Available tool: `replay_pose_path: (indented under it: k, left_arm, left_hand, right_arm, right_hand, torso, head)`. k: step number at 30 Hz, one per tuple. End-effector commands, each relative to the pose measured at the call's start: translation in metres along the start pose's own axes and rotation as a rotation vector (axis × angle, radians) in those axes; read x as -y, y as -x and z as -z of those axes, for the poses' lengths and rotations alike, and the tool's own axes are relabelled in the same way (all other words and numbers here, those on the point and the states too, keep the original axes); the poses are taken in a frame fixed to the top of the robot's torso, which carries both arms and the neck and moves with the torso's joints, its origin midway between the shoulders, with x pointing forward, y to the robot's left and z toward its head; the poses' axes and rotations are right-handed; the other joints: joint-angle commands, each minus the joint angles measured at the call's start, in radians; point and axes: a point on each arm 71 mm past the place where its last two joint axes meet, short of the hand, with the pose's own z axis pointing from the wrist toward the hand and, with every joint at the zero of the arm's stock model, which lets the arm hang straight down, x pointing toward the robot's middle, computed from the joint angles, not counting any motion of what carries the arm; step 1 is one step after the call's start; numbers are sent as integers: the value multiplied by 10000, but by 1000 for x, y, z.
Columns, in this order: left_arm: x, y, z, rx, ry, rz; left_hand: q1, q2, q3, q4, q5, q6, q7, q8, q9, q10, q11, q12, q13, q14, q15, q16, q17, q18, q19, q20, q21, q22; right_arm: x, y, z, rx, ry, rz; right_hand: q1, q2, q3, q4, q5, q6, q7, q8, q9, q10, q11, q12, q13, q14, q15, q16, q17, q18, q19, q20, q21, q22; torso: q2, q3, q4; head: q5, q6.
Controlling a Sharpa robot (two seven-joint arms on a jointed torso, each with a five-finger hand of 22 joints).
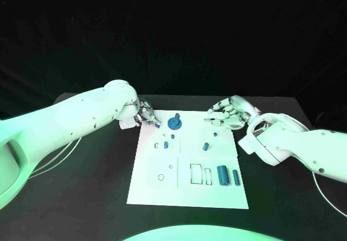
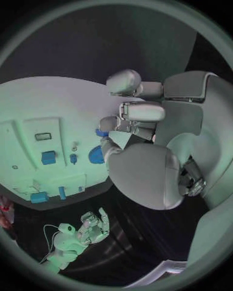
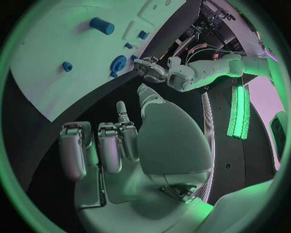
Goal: Assemble the parts on the task board
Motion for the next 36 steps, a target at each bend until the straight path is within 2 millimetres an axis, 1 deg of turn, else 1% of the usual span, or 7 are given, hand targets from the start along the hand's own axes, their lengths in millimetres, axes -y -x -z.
replay_pose_path:
  k: [1, 3, 6, 13, 20, 26, 36]
  left_arm:
    - [2, -1, 0, -64, -261, 204]
    - [1, -1, 0, -67, -268, 243]
    - [-2, 1, 1, -7, -281, 356]
    - [-10, 1, 9, 125, -445, 771]
    - [-17, -6, 25, 59, -789, 1085]
    - [-19, -15, 39, 49, -1106, 1137]
    - [-23, -38, 51, 109, -1298, 796]
  left_hand:
    - [285, 18, 426, -229, 31, -50, -65, 105, 115, 35, -22, 11, -54, 665, -75, 57, 1319, 114, 67, -34, 50, 18]
    - [349, 0, 688, -366, 45, -82, -43, 142, 145, 47, -14, -9, -81, 663, -77, 54, 1314, 116, 67, -39, 54, 27]
    - [240, -153, 1678, -815, 78, -126, -5, 333, 289, 161, 3, 13, -86, 663, -49, 52, 1305, 108, 76, -14, 80, 67]
    - [-243, -372, 2630, -1294, 155, -41, -30, 542, 423, 422, -27, 236, 120, 678, -78, 64, 1329, 81, 186, -34, 181, 231]
    - [-1022, -665, 3763, -1935, 593, 189, -108, 753, 516, 773, -107, 598, 505, 724, -153, 131, 1460, 32, 356, -106, 357, 505]
    - [-1428, -769, 4056, -2209, 1096, 318, -167, 849, 548, 975, -163, 787, 719, 754, -199, 184, 1559, 18, 401, -150, 418, 592]
    - [-1635, -814, 4157, -2372, 1421, 423, -214, 898, 554, 1135, -207, 926, 892, 783, -236, 234, 1654, -23, 533, -185, 531, 790]
  right_arm:
    - [-1, -1, 0, -115, 97, 36]
    - [-1, -1, 0, -117, 96, 37]
    - [-1, -1, 0, -117, 91, 41]
    - [0, -1, 0, -123, 61, 53]
    - [2, 1, 0, -110, 7, 68]
    - [3, 1, 1, -103, -21, 74]
    - [6, 1, 1, -116, -104, 41]
  right_hand:
    - [-62, 20, 12, 8, -3, 58, -19, 68, 16, 333, -36, -7, 1918, 951, -59, -30, 2240, 6, 785, -39, -29, 2292]
    - [-62, 20, 12, 8, -3, 58, -19, 68, 16, 333, -36, -7, 1918, 951, -59, -30, 2240, 6, 785, -39, -29, 2292]
    - [-61, 29, 18, 8, 11, 60, -20, 71, 16, 333, -36, -7, 1918, 951, -60, -30, 2239, 9, 780, -39, -40, 2286]
    - [-62, 42, 27, 8, 49, 62, -22, 77, 17, 333, -38, -8, 1917, 951, -62, -30, 2241, 9, 781, -41, -40, 2287]
    - [-62, 42, 27, 8, 49, 62, -22, 77, 17, 333, -38, -8, 1917, 951, -62, -30, 2241, 9, 781, -41, -40, 2287]
    - [-69, 46, 28, 10, 74, 62, -22, 79, 17, 325, -38, -20, 1908, 947, -63, -37, 2224, 13, 772, -42, -59, 2276]
    - [-69, 46, 28, 10, 74, 62, -22, 79, 17, 325, -38, -20, 1908, 947, -63, -37, 2224, 13, 772, -42, -59, 2276]
  torso:
    - [-1, -1, 1]
    - [-2, -2, -5]
    - [-4, -2, -2]
    - [-21, 7, 8]
    - [-43, 8, 40]
    - [-77, 10, 71]
    - [-98, 8, 99]
  head:
    - [20, -4]
    - [23, -11]
    - [16, -12]
    - [7, -26]
    - [16, -57]
    - [32, -101]
    - [87, -146]
